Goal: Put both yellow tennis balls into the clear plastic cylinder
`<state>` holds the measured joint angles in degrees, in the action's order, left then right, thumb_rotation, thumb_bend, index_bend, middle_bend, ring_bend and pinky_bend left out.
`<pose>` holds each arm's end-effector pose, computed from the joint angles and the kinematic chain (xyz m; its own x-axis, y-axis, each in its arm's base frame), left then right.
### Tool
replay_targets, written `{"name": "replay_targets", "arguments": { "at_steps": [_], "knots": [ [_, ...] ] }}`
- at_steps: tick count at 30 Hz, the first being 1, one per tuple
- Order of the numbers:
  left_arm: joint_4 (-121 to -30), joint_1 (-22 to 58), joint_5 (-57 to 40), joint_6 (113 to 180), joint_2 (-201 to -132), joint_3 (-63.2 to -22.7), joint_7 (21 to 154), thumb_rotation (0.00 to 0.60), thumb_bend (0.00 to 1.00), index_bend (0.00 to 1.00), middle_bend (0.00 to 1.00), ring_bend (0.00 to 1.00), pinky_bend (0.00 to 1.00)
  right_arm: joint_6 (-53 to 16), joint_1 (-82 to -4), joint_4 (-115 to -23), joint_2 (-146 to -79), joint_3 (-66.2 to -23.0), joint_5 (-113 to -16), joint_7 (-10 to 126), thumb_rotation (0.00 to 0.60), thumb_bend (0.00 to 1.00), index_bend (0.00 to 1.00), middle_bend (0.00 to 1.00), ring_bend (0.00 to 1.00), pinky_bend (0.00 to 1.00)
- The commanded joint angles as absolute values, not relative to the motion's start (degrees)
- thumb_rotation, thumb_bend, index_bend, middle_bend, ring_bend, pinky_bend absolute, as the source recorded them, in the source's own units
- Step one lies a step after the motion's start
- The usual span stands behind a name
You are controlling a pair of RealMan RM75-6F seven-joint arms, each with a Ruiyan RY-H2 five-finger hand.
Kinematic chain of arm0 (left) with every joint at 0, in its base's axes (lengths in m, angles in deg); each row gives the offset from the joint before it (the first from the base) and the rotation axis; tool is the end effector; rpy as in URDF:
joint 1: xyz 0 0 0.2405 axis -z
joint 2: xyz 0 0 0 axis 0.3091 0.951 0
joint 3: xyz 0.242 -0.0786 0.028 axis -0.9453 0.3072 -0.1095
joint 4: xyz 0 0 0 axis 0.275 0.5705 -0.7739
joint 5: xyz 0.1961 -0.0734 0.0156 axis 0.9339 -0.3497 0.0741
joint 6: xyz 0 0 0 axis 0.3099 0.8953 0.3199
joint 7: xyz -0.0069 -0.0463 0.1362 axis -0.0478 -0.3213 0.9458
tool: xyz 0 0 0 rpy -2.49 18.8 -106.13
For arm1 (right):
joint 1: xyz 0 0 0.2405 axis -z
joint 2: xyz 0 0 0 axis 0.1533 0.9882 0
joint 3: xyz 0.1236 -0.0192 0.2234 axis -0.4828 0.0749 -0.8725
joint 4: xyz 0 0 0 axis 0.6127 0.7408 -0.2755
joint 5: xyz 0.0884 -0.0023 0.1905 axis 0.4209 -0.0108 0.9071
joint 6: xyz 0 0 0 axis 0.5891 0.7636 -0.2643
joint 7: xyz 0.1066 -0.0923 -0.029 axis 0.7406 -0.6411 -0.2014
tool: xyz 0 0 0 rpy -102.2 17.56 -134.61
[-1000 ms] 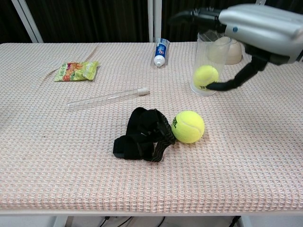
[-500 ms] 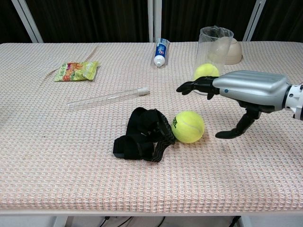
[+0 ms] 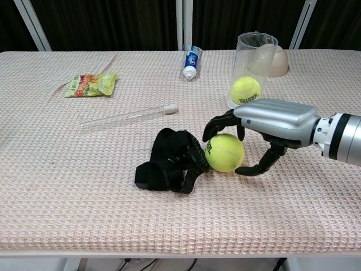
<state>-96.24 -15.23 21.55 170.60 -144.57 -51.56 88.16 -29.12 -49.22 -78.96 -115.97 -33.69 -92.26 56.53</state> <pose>-0.3083 0.1575 0.1711 0.4570 0.0108 0.8894 0.8880 -0.0637 -0.4555 -0.1565 -0.2801 -0.0392 0.4889 -0.3844 0.7831 -0.7498 -0.6440 0.1520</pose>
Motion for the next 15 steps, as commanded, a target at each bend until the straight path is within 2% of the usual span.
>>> {"name": "replay_targets", "arguments": {
  "at_steps": [1, 4, 7, 15],
  "knots": [
    [-96.18, -15.26, 21.52, 170.63, -144.56, -51.54, 87.99, 0.6, 0.04, 0.02, 0.0, 0.0, 0.0, -27.61, -48.42, -77.92, -117.24, -34.13, -91.81, 55.32, 0.6, 0.25, 0.43, 0.39, 0.33, 0.51],
    [-96.16, -15.27, 21.39, 170.55, -144.56, -51.51, 88.05, 0.6, 0.04, 0.02, 0.0, 0.0, 0.0, -27.08, -48.11, -77.37, -117.63, -34.25, -91.58, 55.09, 0.6, 0.28, 0.54, 0.47, 0.43, 0.59],
    [-96.25, -15.27, 21.45, 170.51, -144.48, -51.55, 87.92, 0.6, 0.04, 0.02, 0.0, 0.0, 0.0, -25.61, -47.7, -77.21, -117.54, -34.51, -92.01, 54.93, 0.6, 0.3, 0.61, 0.5, 0.46, 0.62],
    [-96.29, -15.36, 21.66, 170.77, -144.44, -51.52, 88.0, 0.6, 0.04, 0.02, 0.0, 0.0, 0.0, -16.93, -47.13, -83.2, -111.79, -38.85, -95.18, 55.51, 0.6, 0.31, 0.63, 0.52, 0.46, 0.62]
  ]
}}
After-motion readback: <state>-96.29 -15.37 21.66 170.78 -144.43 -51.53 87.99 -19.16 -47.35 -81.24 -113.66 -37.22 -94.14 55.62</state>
